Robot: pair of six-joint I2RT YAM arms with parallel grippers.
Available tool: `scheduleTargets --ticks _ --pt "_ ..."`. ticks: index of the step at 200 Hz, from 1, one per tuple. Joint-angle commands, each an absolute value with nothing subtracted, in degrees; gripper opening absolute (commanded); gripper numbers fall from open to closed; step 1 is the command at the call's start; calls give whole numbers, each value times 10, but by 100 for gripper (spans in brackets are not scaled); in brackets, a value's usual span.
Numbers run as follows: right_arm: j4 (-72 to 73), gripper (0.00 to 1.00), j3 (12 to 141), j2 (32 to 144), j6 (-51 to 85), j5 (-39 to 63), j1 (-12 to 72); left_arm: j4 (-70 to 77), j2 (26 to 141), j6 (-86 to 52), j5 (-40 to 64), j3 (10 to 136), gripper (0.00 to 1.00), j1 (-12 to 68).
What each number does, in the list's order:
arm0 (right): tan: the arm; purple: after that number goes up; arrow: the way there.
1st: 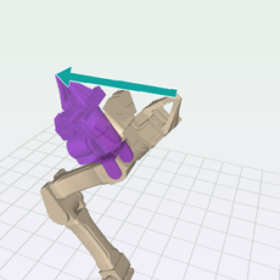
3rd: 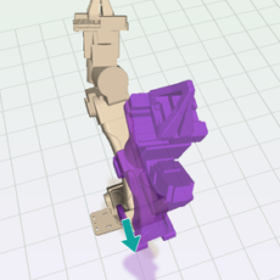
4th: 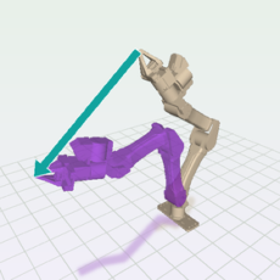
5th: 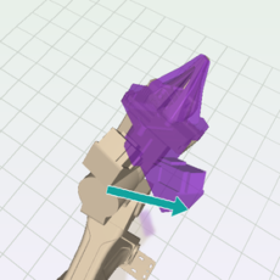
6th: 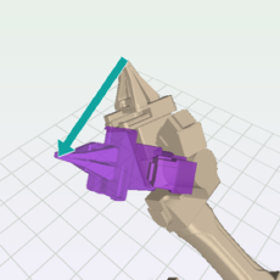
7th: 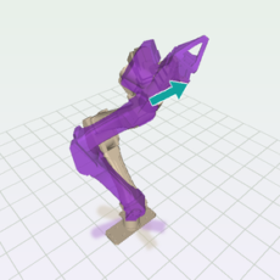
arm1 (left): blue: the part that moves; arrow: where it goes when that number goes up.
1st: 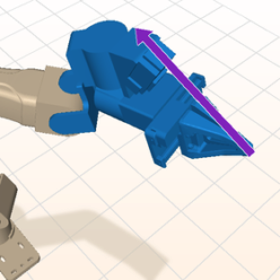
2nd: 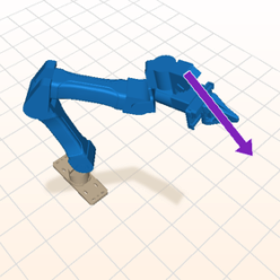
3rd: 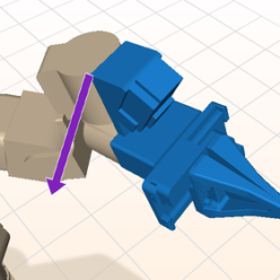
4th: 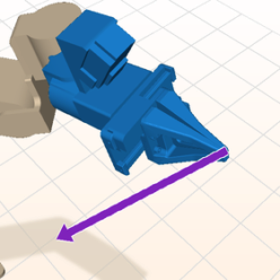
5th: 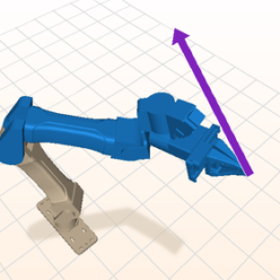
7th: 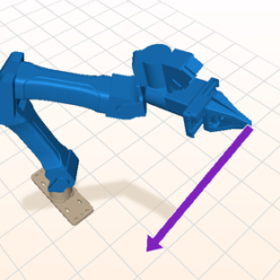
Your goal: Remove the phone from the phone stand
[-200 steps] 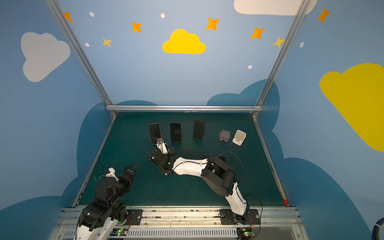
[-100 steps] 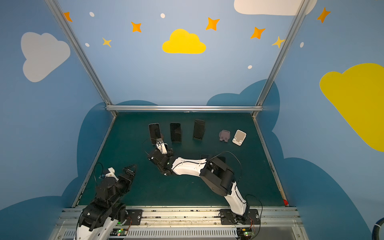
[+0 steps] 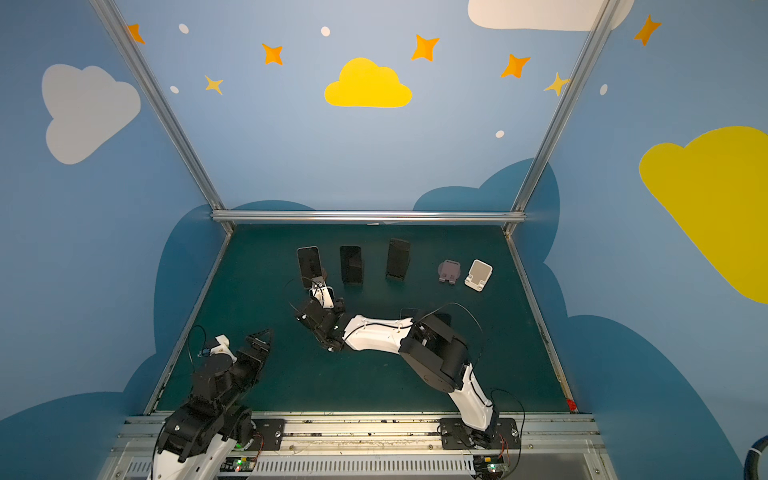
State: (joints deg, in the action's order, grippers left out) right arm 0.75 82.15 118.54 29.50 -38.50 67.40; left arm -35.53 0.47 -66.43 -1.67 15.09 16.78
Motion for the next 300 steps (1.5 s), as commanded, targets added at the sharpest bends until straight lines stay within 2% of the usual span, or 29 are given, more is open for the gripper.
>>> scheduleTargets --ticks 1,187,300 --pt "25 72 809 1168 279 -399 680 -356 -3 -654 -21 163 100 166" --pt "79 71 739 1096 251 -378 685 -337 -3 -664 -24 168 100 166" --pt "87 71 680 1039 245 -403 679 -325 -3 -673 -16 161 100 166"
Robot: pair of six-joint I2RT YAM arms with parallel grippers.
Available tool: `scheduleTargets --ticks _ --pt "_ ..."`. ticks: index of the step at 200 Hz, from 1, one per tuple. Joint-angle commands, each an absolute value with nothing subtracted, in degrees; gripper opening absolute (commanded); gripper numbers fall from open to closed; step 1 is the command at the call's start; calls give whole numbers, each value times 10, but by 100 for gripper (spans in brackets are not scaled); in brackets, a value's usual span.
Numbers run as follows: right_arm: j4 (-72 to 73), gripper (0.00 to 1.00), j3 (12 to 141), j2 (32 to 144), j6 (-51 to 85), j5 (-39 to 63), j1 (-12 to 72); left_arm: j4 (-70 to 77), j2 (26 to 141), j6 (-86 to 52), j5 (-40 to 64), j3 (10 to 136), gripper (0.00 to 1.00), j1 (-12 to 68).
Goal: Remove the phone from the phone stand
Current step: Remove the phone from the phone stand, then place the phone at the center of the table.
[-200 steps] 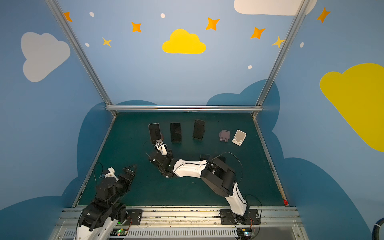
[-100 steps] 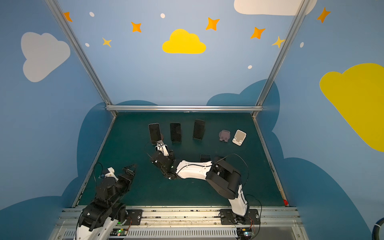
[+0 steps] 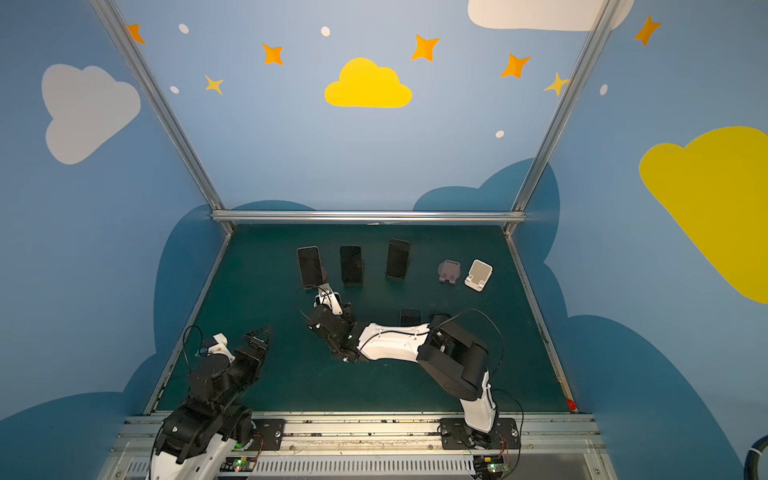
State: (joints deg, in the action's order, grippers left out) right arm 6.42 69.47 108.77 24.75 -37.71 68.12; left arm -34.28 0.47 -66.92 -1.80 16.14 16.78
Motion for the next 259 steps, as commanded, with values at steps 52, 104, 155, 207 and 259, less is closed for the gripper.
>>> scheduleTargets --ticks 52,104,155,207,259 --pt "41 71 596 966 290 -414 647 -263 -2 -682 24 132 100 166" --pt "-97 71 581 905 344 -396 602 -187 24 -664 36 129 100 166" --pt "-126 71 570 906 353 -345 591 -72 159 -666 71 129 100 167" --pt "-185 71 594 941 402 -240 549 -7 230 -650 117 153 100 170" --pt "-261 71 622 961 402 -171 508 5 221 -643 125 149 100 172"
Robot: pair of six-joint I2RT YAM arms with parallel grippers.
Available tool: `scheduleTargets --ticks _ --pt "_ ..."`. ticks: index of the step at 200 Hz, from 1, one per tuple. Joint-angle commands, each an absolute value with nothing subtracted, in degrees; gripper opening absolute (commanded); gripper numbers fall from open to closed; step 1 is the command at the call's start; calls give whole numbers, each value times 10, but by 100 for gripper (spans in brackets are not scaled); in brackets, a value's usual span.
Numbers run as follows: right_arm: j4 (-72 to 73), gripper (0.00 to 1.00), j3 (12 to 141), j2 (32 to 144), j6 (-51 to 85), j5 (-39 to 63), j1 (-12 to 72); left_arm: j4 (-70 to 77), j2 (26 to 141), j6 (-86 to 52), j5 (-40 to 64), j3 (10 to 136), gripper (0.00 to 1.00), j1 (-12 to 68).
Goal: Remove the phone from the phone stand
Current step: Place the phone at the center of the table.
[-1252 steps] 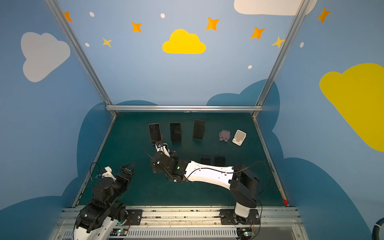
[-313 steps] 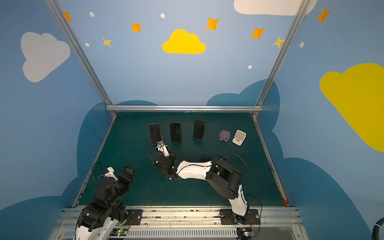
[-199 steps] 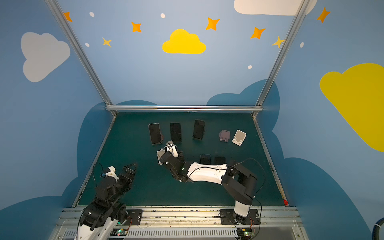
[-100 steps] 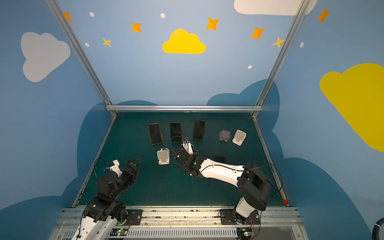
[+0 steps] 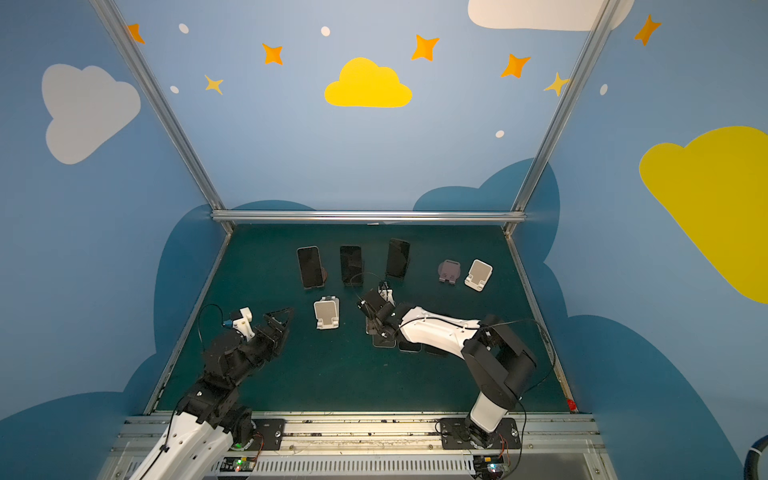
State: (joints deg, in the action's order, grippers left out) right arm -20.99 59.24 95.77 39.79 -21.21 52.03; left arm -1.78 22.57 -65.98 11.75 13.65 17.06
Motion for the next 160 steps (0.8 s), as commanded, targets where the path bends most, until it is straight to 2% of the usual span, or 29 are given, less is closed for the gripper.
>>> scheduleTargets --ticks 1,43,77,160 --pt "-261 71 622 961 402 -170 508 5 221 -642 125 149 100 172" --pt "-279 72 643 977 388 -66 469 36 252 -642 127 152 100 172" --pt "-370 71 725 1047 380 46 438 55 284 -641 136 163 100 173" --pt "-337 72 725 1112 373 52 427 54 296 -638 130 171 100 176"
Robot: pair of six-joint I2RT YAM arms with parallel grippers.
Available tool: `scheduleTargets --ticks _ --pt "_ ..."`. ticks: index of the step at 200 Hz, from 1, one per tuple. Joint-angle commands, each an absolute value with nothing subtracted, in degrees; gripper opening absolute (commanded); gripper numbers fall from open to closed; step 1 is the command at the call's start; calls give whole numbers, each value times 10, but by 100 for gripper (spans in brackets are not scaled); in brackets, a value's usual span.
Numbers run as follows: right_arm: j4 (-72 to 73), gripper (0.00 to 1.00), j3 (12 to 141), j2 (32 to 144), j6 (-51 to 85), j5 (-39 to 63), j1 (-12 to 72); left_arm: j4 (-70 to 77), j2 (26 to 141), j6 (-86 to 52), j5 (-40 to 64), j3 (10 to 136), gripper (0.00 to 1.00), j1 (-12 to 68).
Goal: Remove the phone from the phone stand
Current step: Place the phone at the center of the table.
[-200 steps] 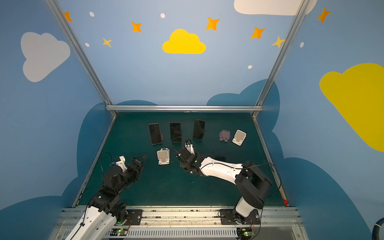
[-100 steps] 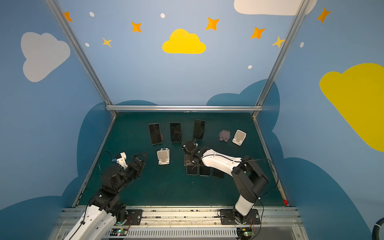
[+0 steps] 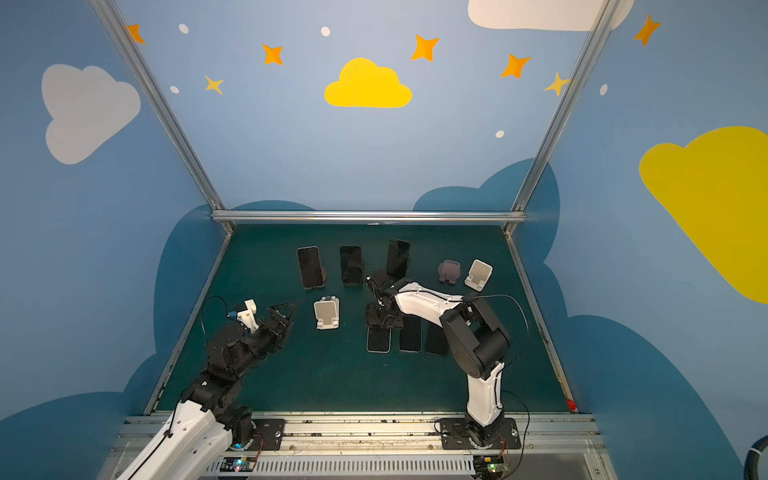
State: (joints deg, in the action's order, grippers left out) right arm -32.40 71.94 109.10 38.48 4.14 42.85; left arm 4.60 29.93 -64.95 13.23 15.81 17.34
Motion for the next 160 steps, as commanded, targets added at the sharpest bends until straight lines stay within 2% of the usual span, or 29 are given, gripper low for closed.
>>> scheduleTargets --ticks 1,104,135,160 --pt "-337 72 726 1112 373 52 427 55 296 -638 130 170 100 176" --pt "-404 77 749 1144 382 -3 435 0 282 -625 127 202 100 177" --pt "-422 78 757 1133 385 -19 438 -11 267 -628 125 203 100 176" --pt "-442 84 760 1090 382 -48 438 -22 254 -627 125 205 100 177"
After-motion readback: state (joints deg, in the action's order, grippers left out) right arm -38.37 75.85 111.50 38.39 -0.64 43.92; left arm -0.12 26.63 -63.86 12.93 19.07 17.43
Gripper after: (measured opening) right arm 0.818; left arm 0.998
